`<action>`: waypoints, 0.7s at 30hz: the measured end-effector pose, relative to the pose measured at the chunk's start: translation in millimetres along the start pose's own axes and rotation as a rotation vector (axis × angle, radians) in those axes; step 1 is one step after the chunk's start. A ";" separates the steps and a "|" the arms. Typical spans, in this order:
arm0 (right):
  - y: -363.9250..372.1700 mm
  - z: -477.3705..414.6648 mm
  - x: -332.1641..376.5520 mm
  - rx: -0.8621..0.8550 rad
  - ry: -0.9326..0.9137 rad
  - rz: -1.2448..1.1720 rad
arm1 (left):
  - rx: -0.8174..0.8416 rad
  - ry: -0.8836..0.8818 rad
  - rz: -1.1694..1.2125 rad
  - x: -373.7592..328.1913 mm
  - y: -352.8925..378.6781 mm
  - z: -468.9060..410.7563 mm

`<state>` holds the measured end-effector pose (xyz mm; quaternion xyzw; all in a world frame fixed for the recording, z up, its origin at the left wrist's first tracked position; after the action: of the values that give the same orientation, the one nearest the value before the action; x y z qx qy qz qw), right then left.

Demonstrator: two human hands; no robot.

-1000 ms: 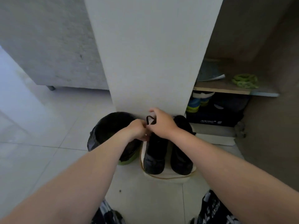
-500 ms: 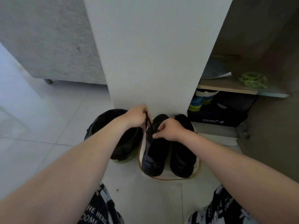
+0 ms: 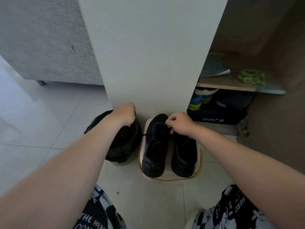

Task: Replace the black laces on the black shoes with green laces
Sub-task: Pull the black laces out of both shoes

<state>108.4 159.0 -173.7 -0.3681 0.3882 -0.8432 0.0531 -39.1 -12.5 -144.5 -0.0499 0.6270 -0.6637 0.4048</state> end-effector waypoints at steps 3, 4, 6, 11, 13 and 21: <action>-17.0 -3.6 -0.1 -0.015 -0.009 0.070 | 0.073 0.028 -0.224 -1.9 -5.2 -0.6; -17.9 -1.9 -1.7 0.053 0.003 0.093 | 0.098 0.066 -0.252 -5.2 -4.2 -1.6; -12.5 6.8 -4.6 0.227 0.047 0.139 | 0.124 0.161 -0.178 -16.2 2.6 -5.1; 7.3 27.9 3.1 0.325 0.040 0.275 | 0.293 0.333 0.064 -51.0 34.5 -2.8; 12.4 29.9 3.7 0.304 0.037 0.328 | 0.340 0.340 -0.001 -49.6 48.3 -3.6; 21.8 29.4 4.7 0.206 -0.066 0.135 | 0.222 0.205 0.166 -46.5 57.6 -2.2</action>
<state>120.2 124.0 -173.5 -0.3610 0.3216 -0.8606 0.1601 18.0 23.7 -174.7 0.1148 0.5899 -0.6948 0.3952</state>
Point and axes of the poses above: each hand's wrist, its own z-axis away from the middle knuckle, its own y-axis out of the palm, x = y × z, the point moved 4 cm from there along -z, towards the middle knuckle, and after that the axes turned 14 degrees about y, right-handed, at the moved point
